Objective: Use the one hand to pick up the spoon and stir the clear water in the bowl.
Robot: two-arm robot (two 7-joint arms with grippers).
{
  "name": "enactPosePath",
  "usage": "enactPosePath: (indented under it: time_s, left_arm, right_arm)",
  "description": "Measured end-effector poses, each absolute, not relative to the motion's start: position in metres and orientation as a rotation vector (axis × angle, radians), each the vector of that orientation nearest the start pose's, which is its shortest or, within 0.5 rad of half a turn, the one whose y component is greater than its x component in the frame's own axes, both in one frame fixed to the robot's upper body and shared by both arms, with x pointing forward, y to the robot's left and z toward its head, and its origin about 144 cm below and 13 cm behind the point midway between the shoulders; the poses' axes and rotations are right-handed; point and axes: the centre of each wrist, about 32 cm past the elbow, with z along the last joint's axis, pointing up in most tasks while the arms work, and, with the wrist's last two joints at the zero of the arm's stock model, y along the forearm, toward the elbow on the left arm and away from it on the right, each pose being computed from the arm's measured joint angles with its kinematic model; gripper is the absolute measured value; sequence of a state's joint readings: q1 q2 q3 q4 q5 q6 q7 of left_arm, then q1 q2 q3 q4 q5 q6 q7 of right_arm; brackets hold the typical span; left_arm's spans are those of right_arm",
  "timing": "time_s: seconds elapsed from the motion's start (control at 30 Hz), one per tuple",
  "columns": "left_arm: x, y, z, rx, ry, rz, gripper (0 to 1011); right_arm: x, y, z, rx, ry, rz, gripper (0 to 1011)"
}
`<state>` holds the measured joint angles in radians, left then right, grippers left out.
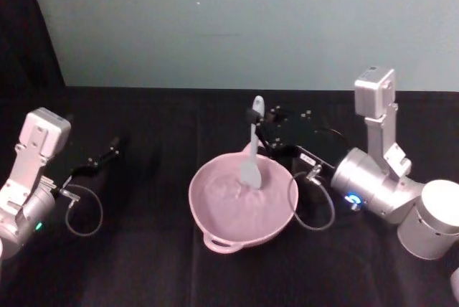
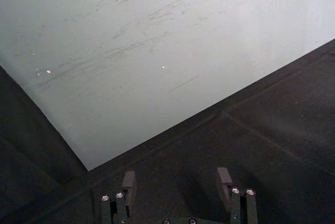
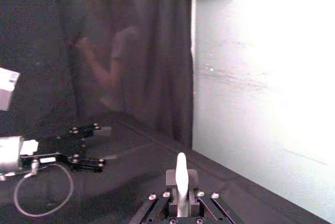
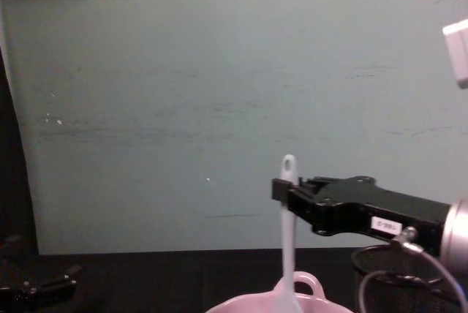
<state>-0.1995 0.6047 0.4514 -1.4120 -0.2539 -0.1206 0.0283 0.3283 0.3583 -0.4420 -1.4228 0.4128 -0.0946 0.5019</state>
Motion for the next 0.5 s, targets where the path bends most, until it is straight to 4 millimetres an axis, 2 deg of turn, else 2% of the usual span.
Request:
enactPosePath:
  time_s: [0.23,0.5]
  left_arm:
    - [0.489,0.31,1.14,0.304,-0.285,1.248,1005]
    - [0.489,0.31,1.14,0.304,-0.285,1.248,1005]
  right_arm:
    - [0.524,-0.233,1.185,0.035,-0.121,-0.74,118]
    - [0.516,-0.235,1.188,0.017,-0.13,-0.713,118]
